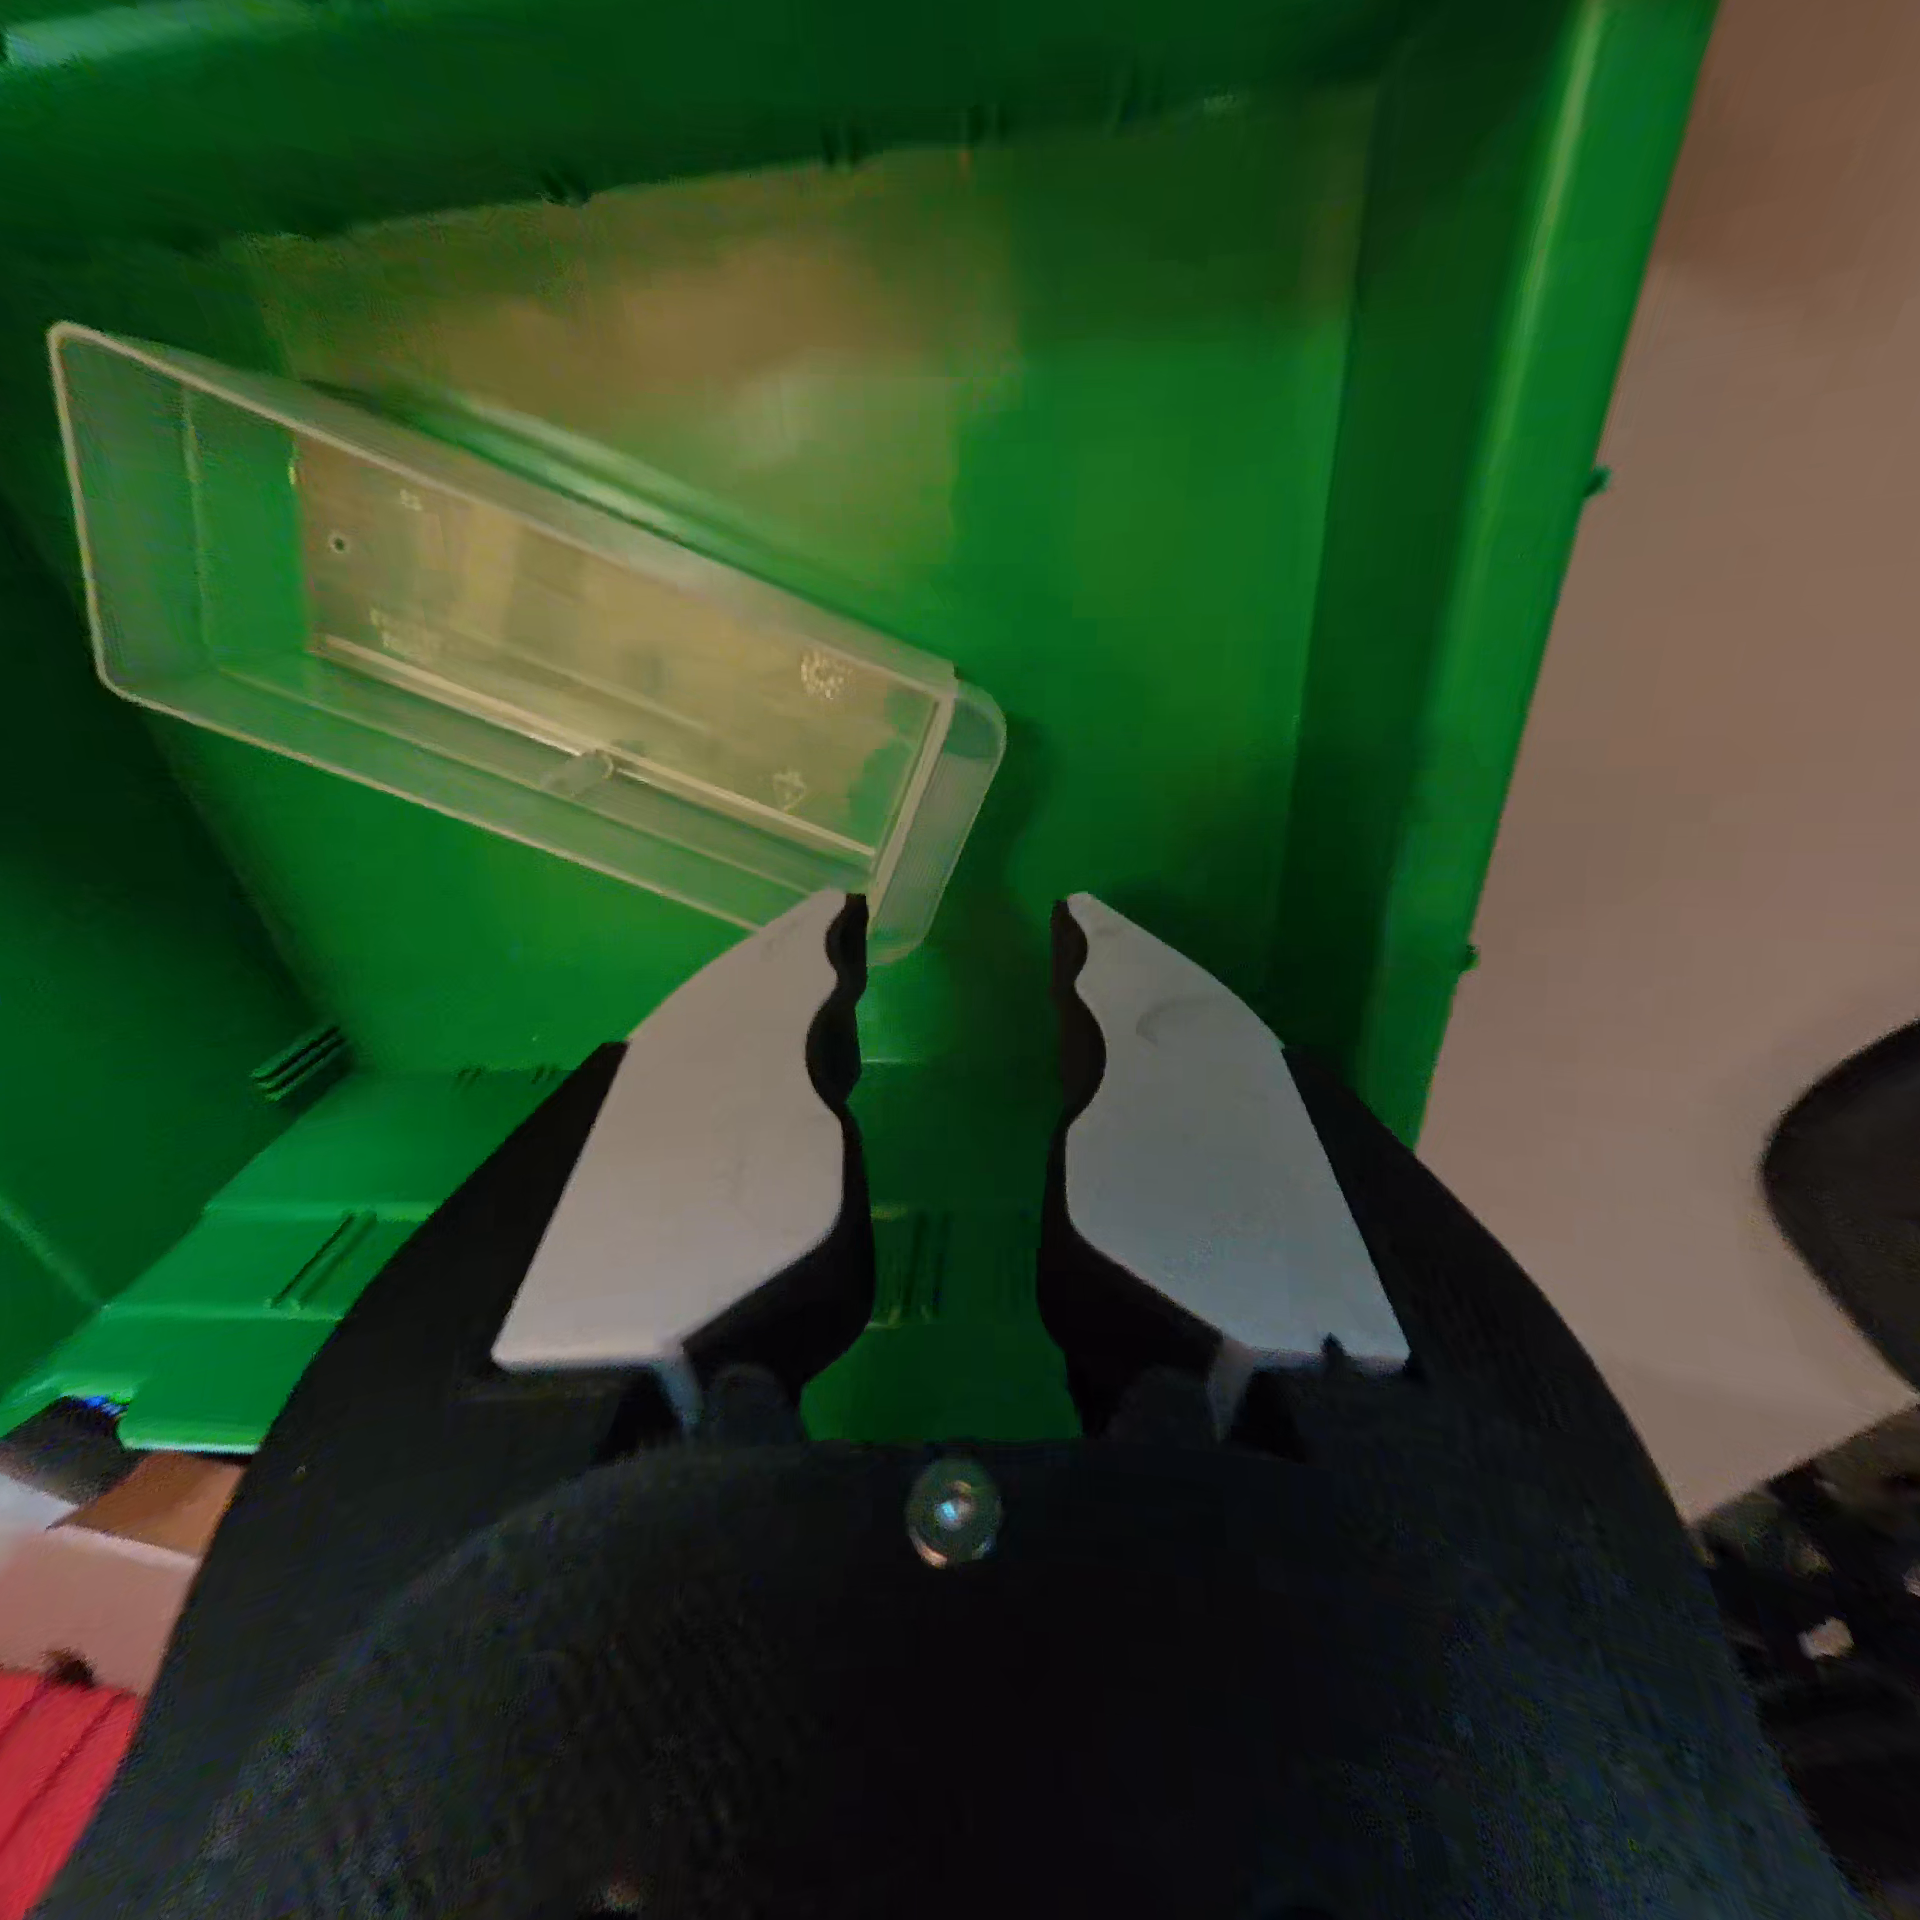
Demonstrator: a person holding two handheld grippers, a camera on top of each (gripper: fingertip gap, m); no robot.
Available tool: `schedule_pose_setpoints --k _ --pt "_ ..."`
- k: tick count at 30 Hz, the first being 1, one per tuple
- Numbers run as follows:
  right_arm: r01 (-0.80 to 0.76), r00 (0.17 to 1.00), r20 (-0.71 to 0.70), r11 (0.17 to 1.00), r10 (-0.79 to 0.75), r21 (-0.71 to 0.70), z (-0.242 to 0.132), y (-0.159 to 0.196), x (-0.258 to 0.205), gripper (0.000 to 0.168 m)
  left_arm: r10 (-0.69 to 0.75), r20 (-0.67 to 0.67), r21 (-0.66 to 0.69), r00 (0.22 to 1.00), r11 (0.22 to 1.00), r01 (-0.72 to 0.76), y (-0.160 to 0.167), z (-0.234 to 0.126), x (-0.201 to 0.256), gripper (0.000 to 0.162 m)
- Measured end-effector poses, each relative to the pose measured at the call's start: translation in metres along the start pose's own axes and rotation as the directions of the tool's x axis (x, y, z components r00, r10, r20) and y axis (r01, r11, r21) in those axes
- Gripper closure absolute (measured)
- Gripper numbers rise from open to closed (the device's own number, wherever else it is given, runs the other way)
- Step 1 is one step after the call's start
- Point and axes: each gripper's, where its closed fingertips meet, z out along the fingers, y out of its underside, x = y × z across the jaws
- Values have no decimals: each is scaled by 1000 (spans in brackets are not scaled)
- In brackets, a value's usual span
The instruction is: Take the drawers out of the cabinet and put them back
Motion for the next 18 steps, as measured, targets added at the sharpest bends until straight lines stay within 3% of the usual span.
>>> schedule_pose_setpoints --k 1,11,14,18 --pt "-3 1000 2 1000 3 2 0 0 0 168 18 32 -5 999 1000 -18 2 4 -2 127" --pt "3 1000 -12 1000 -3 2 0 0 0 168 101 222 -37 970 995 -96 2 28 -14 142" --pt "6 1000 -16 1000 -6 3 0 0 0 168 90 245 -8 965 996 -91 -2 15 -11 143" --pt "1 1000 -13 1000 -1 6 0 0 0 168 79 230 62 970 993 -96 -15 -30 13 143"
